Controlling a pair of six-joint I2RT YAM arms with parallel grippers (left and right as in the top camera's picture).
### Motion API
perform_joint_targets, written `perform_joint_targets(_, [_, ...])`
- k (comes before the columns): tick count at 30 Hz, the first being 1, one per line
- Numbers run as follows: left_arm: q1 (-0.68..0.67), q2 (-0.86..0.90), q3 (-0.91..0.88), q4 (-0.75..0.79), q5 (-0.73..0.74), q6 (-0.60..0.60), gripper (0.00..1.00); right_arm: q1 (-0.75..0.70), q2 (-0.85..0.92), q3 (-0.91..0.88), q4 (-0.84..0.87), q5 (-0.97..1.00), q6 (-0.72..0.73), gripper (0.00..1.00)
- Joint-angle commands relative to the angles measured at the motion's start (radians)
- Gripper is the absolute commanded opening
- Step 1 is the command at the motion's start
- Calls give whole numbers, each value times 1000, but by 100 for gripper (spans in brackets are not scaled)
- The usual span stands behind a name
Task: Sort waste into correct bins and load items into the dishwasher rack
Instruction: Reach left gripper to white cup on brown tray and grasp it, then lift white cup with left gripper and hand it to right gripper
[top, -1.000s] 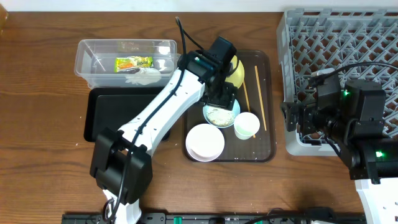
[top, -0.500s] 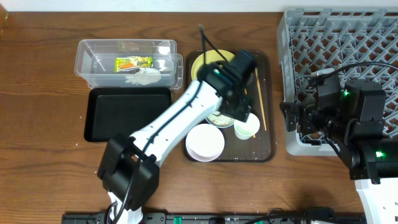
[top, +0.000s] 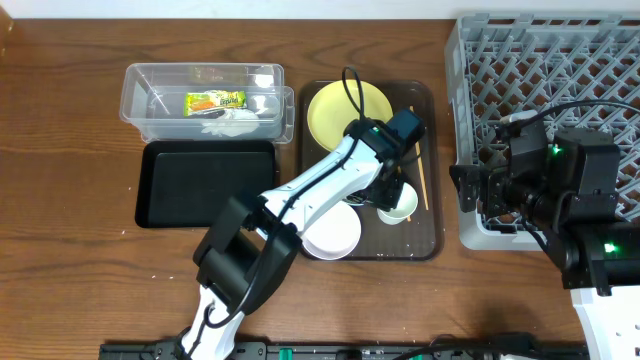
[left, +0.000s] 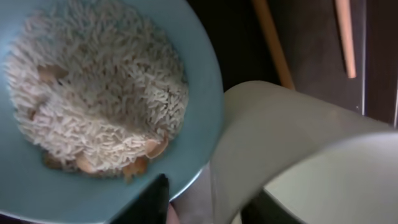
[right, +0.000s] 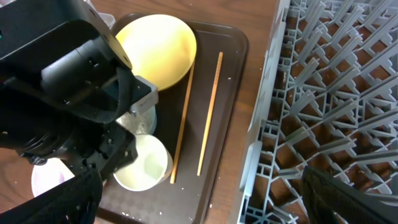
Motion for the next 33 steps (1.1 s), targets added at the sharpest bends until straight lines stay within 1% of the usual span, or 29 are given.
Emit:
perform_joint_targets(1, [3, -3, 4, 1, -12, -8, 29, 8, -2, 19, -2, -8, 13, 99])
perform_joint_targets(3, [4, -3, 9, 2, -12, -8, 25, 8, -2, 19, -1, -8, 13, 99])
perform_joint_targets(7, [4, -11, 17, -2, -5, -8, 22, 8, -2, 19, -1, -8, 13, 99])
perform_joint_targets(8, [4, -18, 17, -2, -5, -8, 19, 8, -2, 19, -1, -8, 13, 99])
perform_joint_targets(9, [4, -25, 17, -2, -5, -8, 13, 8, -2, 19, -1, -8, 13, 99])
perform_joint_targets(10, [4, -31, 17, -2, -5, -8, 10, 8, -2, 19, -1, -8, 13, 99])
perform_joint_targets(12, [4, -44, 17, -2, -5, -8, 6, 8, -2, 19, -1, -8, 13, 99])
perform_joint_targets(22, [10, -69, 18, -12, -5, -8, 6, 8, -2, 19, -1, -8, 13, 99])
perform_joint_targets(27, [61, -111, 30, -46, -11, -9, 6, 8, -2, 19, -1, -8, 13, 99])
perform_joint_targets(29, [89, -135, 30, -58, -64, -32, 6, 8, -2, 19, -1, -8, 13, 99])
perform_joint_targets(31, [113, -153, 30, -81, -164, -79, 6, 8, -2, 19, 0, -8, 14, 99])
perform_joint_targets(33, [128, -162, 30, -103, -235, -95, 6, 8, -2, 19, 0, -8, 13, 99])
